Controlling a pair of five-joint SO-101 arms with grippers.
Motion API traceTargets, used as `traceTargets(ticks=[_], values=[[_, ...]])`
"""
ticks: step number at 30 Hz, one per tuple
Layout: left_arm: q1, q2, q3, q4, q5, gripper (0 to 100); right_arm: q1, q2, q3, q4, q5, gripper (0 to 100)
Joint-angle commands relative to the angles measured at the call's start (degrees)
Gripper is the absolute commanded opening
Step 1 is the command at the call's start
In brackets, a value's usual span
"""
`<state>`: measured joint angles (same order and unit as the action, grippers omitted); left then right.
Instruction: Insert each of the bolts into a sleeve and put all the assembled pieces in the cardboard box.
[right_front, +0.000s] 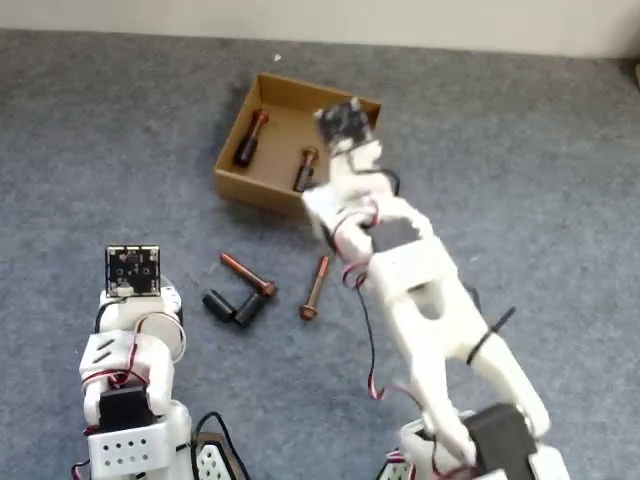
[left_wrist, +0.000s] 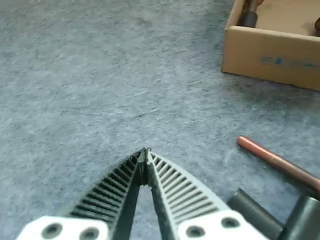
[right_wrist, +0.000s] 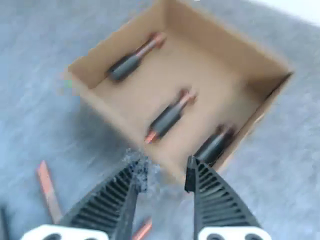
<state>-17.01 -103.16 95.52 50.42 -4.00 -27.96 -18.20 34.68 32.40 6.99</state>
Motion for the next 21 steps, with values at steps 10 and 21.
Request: traceTargets(ticks=[10,21], values=[[-3.7,-0.4,-1.1,-2.5,-0.3,1,-17.9,-1.7,1.5,18.3,-24.6,11.9],[-5.5,-0.4,-1.4,-2.5,-0.2,1,-25.1,16.3,-12.1,20.6,-45.0,11.9]])
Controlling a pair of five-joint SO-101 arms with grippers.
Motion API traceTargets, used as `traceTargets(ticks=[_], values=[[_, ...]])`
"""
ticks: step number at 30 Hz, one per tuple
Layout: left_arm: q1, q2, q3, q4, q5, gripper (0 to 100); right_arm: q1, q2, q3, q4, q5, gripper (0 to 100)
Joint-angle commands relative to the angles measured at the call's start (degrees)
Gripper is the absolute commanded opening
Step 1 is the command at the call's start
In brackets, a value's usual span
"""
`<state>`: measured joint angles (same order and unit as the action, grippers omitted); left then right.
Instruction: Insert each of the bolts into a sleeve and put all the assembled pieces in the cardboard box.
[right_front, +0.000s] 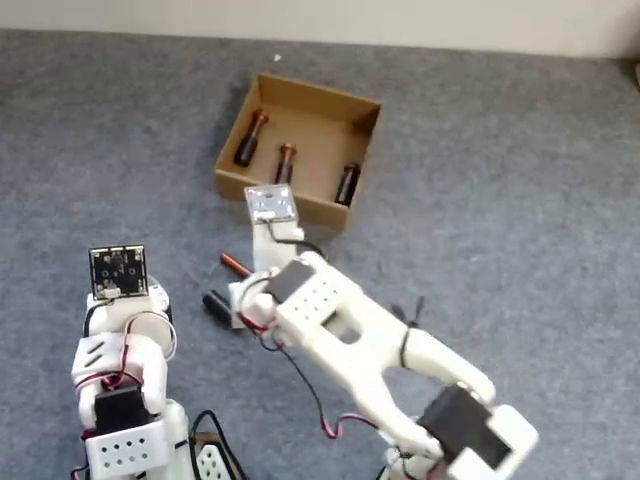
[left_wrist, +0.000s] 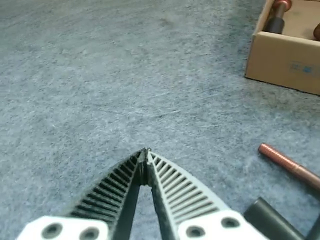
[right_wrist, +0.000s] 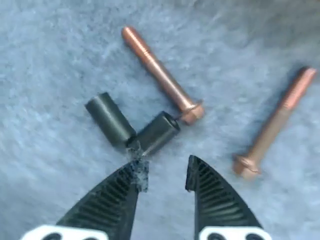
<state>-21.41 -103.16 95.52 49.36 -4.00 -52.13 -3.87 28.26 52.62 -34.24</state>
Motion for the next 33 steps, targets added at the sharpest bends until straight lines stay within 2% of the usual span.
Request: traceTargets(ticks=[1,10,13,14,21,27,33], values=[[-1.1,-0.4,-1.4,-1.5,-0.2,1,-0.9,3.6,-6.8,0.4,-4.8,11.9],[-1.1,-0.4,-1.4,-1.5,-0.2,1,-0.5,18.2,-12.1,0.4,-6.7,11.5],[-1.1,-0.4,-1.4,-1.5,-0.2,1,0.4,19.5,-12.1,0.6,-6.1,4.2],[-1.1,-0.4,-1.4,-1.5,-0.2,1,0.6,19.5,-12.1,0.6,-4.8,0.5],[-1.0,-0.4,-1.3,-1.4,-0.2,1,2.9,19.3,-11.7,0.7,0.8,0.4],[-0.9,-0.4,-1.2,-1.5,-0.3,1,2.9,9.0,-11.3,6.1,7.1,0.4],[-0.8,-0.4,-1.2,-1.5,-0.4,1,5.8,-7.4,-2.4,7.6,12.2,0.4]])
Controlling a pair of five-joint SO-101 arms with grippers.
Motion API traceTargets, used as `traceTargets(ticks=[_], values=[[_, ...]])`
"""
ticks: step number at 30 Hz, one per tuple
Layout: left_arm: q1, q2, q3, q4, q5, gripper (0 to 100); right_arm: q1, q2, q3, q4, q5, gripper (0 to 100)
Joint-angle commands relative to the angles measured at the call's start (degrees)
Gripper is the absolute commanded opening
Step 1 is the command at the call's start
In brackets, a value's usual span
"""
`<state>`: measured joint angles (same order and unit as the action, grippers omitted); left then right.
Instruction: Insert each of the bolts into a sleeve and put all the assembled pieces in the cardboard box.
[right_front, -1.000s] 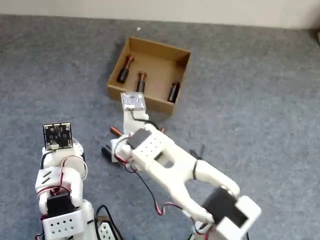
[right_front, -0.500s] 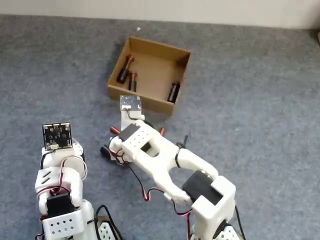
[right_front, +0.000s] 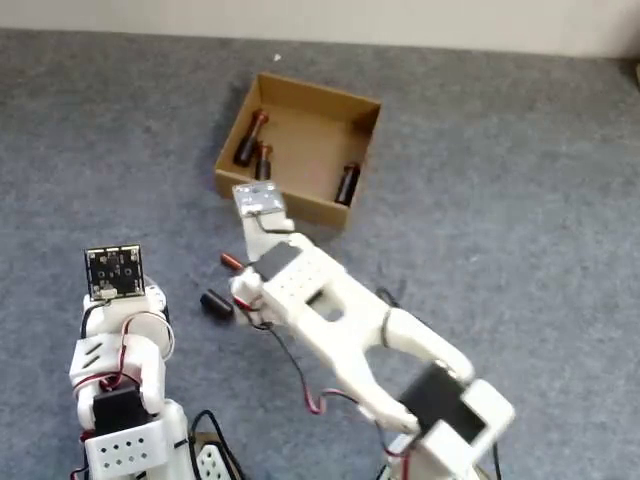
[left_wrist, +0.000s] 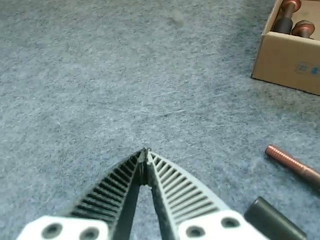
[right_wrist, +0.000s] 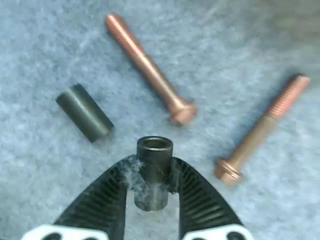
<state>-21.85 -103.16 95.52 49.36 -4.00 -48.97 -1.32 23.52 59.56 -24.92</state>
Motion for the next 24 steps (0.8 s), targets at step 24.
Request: traceTargets(ticks=[24], values=[[-0.3,-0.4,-1.4,-1.2,-0.4,1,31.3,-52.8,46.4,-20.0,16.0,0.4]])
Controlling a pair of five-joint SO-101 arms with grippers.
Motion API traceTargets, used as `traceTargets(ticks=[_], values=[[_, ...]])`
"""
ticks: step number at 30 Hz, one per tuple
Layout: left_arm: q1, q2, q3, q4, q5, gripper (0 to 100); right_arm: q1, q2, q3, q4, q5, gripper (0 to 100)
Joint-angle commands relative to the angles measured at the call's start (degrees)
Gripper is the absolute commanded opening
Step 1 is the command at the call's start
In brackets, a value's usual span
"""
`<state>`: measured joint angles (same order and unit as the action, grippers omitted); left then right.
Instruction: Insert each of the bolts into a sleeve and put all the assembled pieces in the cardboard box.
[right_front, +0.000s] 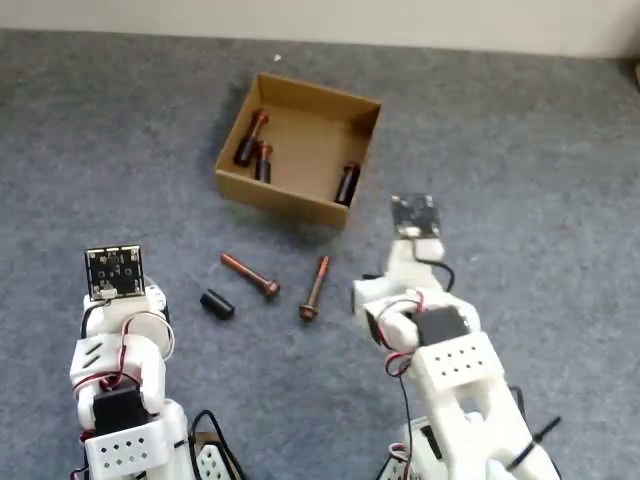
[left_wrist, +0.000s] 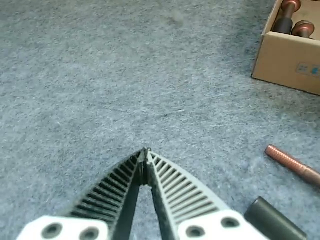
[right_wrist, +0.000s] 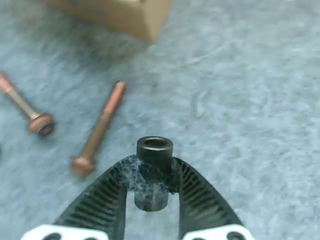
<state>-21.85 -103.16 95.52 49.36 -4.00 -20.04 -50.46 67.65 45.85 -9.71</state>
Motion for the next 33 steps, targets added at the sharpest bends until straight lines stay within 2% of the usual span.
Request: traceTargets(ticks=[1,12,14,21,26,29,33], values=[[-0.3,-0.4,-1.5,-1.2,-0.4,1,3.1,-4.5,3.6,-8.0,0.8,0.4],[-0.2,0.2,-11.0,1.1,-0.4,1,3.8,-8.7,9.3,-13.5,0.5,0.4],[0.0,0.2,-14.3,2.7,-2.2,1,3.6,-8.7,9.3,-13.5,0.5,0.4],[7.7,0.3,-24.3,11.4,-10.7,1,3.5,-8.7,9.3,-13.5,0.6,0.4],[8.7,1.0,-25.5,12.7,-15.4,1,3.5,-8.7,9.3,-13.5,0.8,0.4],[11.3,7.3,-26.0,13.3,-20.6,1,3.5,-8.7,9.3,-13.5,0.8,0.4],[15.3,21.8,-30.3,13.5,-23.6,1,3.9,-8.7,9.3,-13.5,0.9,0.4]])
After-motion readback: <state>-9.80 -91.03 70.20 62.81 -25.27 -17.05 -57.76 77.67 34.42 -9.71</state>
